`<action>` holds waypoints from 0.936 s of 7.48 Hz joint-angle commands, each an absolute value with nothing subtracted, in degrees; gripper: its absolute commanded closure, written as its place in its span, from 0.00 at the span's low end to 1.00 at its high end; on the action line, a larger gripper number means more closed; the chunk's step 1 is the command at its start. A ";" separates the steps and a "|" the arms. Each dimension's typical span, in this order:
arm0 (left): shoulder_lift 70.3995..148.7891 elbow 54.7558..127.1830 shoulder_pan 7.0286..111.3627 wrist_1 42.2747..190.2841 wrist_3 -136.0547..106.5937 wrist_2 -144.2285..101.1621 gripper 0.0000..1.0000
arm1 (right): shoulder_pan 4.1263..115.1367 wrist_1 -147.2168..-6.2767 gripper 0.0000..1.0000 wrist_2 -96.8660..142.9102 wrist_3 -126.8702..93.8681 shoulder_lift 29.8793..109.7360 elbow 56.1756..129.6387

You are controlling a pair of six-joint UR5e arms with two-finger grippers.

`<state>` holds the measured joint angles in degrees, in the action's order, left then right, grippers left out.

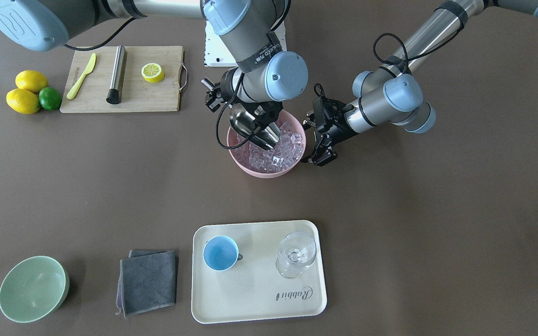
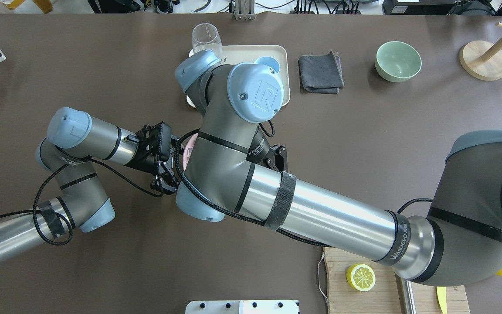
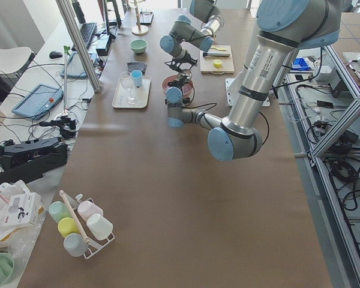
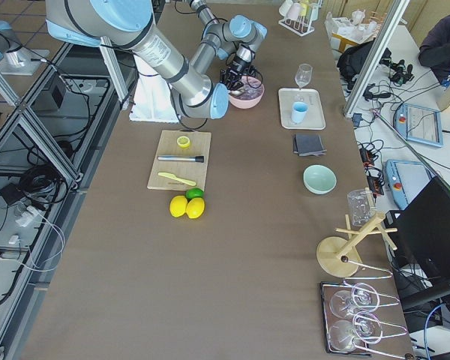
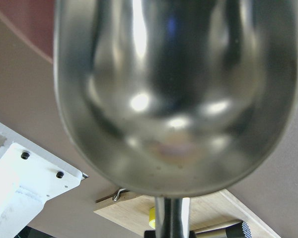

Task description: Put ice in cup with scoop

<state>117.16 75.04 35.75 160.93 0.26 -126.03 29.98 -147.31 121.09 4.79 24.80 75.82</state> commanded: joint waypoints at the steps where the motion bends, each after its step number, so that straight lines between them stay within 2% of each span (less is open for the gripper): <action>1: 117.07 74.97 35.77 160.93 0.26 -125.95 0.02 | 30.32 -152.56 1.00 121.47 4.75 24.61 76.90; 4: 116.90 74.97 35.86 160.93 0.26 -125.42 0.02 | 30.32 -156.78 1.00 118.84 4.92 23.47 76.29; 7: 116.54 75.06 35.86 160.93 0.26 -125.42 0.02 | 30.32 -157.24 1.00 116.20 8.33 19.62 69.29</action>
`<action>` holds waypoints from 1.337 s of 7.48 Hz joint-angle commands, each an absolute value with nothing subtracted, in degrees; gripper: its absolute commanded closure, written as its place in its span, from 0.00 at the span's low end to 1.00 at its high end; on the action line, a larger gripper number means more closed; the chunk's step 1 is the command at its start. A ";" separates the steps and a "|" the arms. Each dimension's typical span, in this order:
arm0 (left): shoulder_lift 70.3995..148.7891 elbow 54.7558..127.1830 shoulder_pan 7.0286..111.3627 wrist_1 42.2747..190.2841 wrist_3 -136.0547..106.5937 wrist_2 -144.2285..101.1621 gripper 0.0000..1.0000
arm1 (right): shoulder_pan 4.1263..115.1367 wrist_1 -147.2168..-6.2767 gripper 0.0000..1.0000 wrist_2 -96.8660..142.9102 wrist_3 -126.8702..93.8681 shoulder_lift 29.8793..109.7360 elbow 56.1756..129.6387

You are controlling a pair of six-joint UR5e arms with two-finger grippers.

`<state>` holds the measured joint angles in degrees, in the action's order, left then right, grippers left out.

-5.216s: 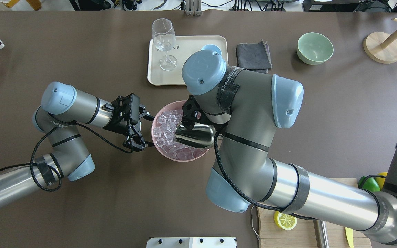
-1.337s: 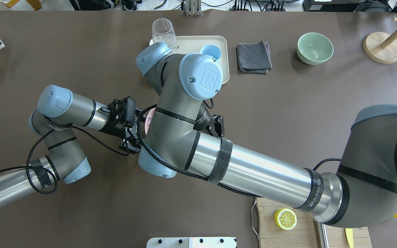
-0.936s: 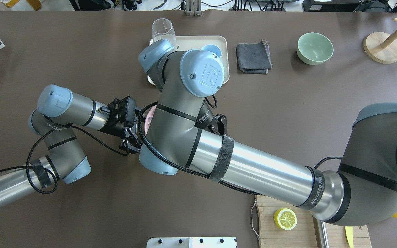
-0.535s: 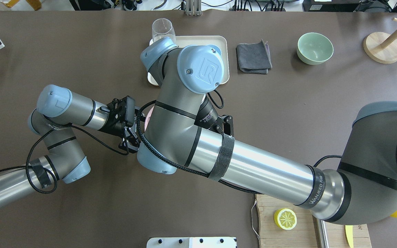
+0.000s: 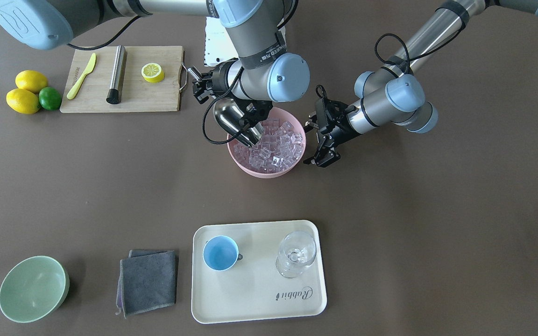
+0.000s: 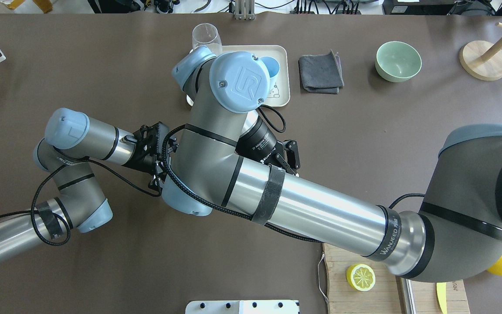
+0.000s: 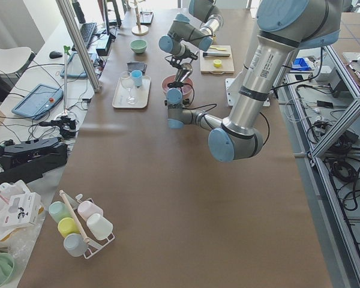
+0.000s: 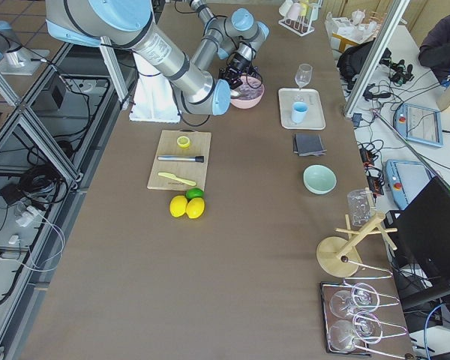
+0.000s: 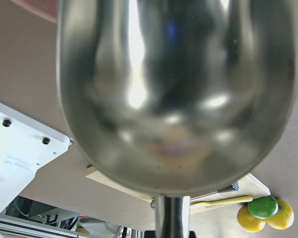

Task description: Put ice in cup with scoop

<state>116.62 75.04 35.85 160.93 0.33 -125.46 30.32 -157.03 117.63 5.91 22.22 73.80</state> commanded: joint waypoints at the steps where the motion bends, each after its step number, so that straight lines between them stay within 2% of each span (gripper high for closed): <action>1: 116.54 75.06 35.86 160.93 0.26 -125.51 0.02 | 30.32 -156.98 1.00 116.10 9.31 19.34 68.39; 6: 116.63 75.06 35.86 160.84 0.26 -125.51 0.02 | 30.23 -153.11 1.00 114.35 9.49 18.72 63.03; 10: 116.54 75.15 35.86 160.93 0.09 -125.42 0.02 | 30.23 -148.11 1.00 114.35 9.23 17.14 62.93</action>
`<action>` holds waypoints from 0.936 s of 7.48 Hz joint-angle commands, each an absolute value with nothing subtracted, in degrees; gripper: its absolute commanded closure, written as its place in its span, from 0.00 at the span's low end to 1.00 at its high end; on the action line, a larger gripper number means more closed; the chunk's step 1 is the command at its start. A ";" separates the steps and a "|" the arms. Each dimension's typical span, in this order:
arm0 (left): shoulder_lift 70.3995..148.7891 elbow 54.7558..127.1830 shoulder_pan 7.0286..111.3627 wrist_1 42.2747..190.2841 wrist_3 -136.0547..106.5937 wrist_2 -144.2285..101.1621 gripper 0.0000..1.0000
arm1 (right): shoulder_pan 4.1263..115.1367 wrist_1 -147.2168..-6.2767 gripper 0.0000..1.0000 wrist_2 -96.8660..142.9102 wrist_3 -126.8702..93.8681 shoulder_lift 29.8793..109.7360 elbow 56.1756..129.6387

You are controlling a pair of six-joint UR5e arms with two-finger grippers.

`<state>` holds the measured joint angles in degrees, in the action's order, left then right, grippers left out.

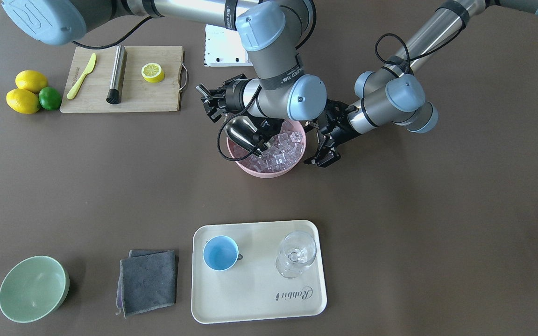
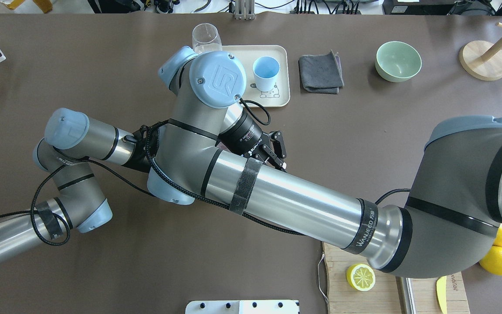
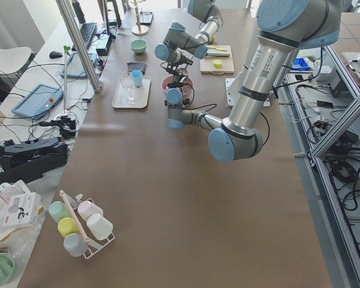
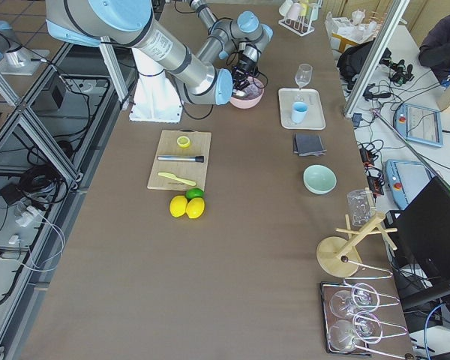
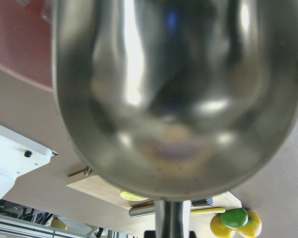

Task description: Put ice in cup with scoop

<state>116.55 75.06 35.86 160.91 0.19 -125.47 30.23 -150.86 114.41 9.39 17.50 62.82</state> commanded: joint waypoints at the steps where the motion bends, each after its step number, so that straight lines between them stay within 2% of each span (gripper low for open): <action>1: 116.54 75.15 35.86 160.93 0.17 -125.51 0.02 | 30.23 -146.79 1.00 114.35 9.23 17.14 62.93; 5: 116.63 75.15 35.95 160.93 0.09 -125.51 0.02 | 30.23 -141.08 1.00 114.17 8.96 18.10 61.35; 7: 116.63 75.15 35.95 160.93 0.09 -125.51 0.02 | 30.23 -138.36 1.00 112.25 8.96 19.24 64.66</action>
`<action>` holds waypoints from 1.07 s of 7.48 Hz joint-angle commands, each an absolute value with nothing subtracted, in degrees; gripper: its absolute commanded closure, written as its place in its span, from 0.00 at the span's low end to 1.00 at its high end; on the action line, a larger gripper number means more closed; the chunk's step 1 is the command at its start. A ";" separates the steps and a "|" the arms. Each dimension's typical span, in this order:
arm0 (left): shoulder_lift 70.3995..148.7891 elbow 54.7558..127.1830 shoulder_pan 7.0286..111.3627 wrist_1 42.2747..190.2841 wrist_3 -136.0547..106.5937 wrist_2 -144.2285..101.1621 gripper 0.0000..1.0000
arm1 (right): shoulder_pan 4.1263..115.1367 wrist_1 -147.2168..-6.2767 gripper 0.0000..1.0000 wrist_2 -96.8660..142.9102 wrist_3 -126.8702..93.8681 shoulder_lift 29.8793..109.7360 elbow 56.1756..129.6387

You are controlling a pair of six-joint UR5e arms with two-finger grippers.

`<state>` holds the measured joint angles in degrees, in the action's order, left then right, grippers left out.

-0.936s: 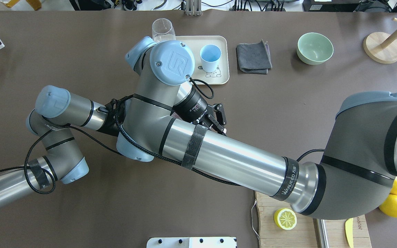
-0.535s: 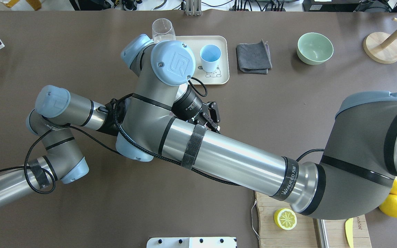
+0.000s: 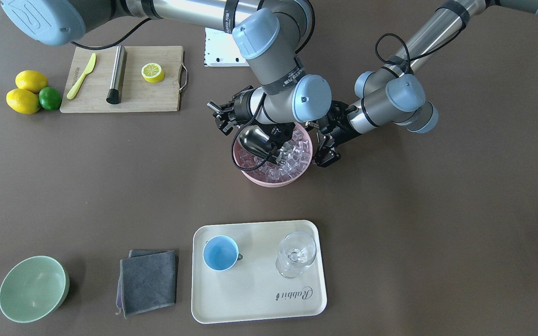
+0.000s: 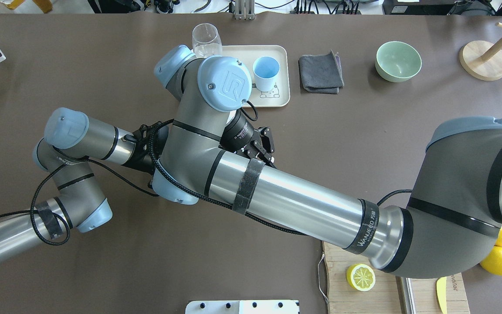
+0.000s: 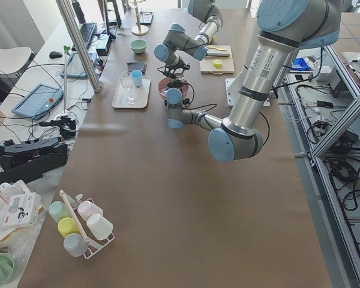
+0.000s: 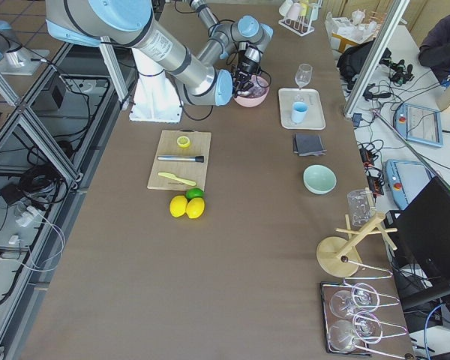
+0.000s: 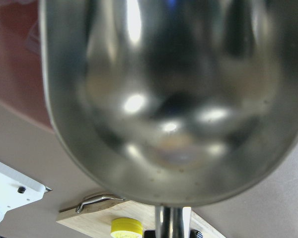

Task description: Put ice in cup with scoop

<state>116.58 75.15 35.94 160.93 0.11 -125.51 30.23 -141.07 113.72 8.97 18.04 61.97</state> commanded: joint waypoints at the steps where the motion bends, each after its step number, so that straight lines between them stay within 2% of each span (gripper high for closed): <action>1: 116.63 75.15 35.86 160.93 0.09 -125.51 0.02 | 30.23 -137.82 1.00 111.28 9.05 21.25 69.04; 2: 116.54 75.15 35.86 160.93 0.09 -125.51 0.02 | 30.15 -136.59 1.00 109.79 9.05 22.84 72.30; 6: 116.54 75.15 35.86 160.84 0.09 -125.51 0.02 | 30.15 -129.82 1.00 107.32 8.96 27.49 76.09; 8: 116.63 75.15 35.86 160.75 0.09 -125.59 0.02 | 30.15 -129.73 1.00 107.05 9.49 32.49 84.34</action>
<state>116.60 75.16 35.86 160.79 0.09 -125.51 30.14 -130.07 107.38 9.13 28.60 78.37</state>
